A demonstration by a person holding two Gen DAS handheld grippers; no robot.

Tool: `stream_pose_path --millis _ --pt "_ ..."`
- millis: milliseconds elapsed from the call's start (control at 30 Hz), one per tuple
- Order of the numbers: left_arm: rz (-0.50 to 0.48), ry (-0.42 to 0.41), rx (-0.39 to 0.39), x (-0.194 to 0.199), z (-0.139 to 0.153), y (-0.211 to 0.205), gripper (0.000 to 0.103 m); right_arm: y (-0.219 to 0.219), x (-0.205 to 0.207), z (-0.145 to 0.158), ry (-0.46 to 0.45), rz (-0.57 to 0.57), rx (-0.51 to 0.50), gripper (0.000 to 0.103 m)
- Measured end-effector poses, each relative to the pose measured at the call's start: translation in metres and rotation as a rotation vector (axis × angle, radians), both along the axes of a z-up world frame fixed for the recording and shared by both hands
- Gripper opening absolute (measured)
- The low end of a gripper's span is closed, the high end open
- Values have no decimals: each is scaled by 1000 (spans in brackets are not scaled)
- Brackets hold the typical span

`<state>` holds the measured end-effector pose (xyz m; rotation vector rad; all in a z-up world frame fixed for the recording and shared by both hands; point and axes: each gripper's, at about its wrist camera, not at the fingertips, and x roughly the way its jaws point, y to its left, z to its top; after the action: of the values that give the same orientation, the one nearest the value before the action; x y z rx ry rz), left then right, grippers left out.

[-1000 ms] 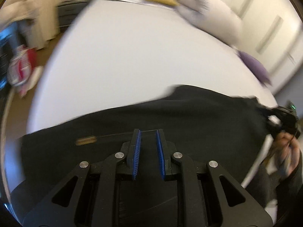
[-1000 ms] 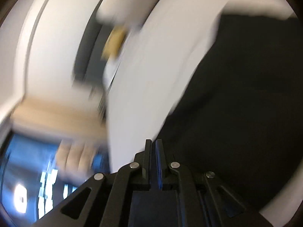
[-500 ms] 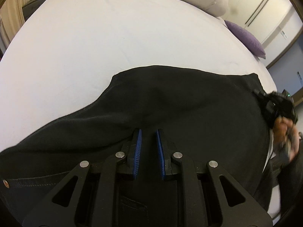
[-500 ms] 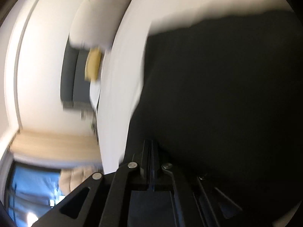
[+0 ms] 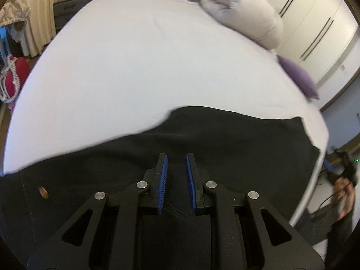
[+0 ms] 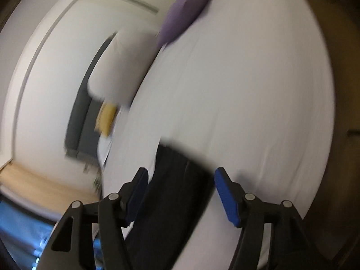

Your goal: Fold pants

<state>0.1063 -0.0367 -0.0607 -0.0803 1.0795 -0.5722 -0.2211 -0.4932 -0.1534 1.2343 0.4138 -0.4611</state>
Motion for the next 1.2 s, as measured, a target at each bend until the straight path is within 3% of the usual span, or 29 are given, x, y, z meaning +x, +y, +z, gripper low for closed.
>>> stream_pose_path --millis 100,167,300,433,500,633,733,767,833,1067,1200 --pt "-55 19 -22 -22 -1 -17 16 16 -3 -28 17 -7 61 66" --pt "-84 48 7 -33 -13 -25 16 9 -14 -35 -13 -37 89 66" --pt "-77 130 -4 -35 -45 -26 16 -4 40 -34 -15 -22 112 71" --pt "-71 166 -39 -22 -57 -17 16 -24 38 -25 -33 -13 131 70" --pt "-75 167 -36 -21 -63 0 16 -30 50 -29 -39 -32 146 65" --pt "-86 146 -14 -26 -66 -7 16 -42 56 -30 -71 -56 164 55" --pt "-91 141 -5 -27 -67 -15 16 -53 55 -40 -84 -74 213 31" --pt "-91 140 -4 -27 -66 -16 16 -57 55 -44 -93 -80 227 17" --pt "-93 135 2 -30 -66 -24 16 -59 54 -49 -119 -79 250 13" --pt "-90 143 -21 -28 -70 -24 16 -41 64 -13 -34 -60 68 11" --pt "-73 163 -68 -23 -66 -14 16 14 104 47 67 117 -203 11"
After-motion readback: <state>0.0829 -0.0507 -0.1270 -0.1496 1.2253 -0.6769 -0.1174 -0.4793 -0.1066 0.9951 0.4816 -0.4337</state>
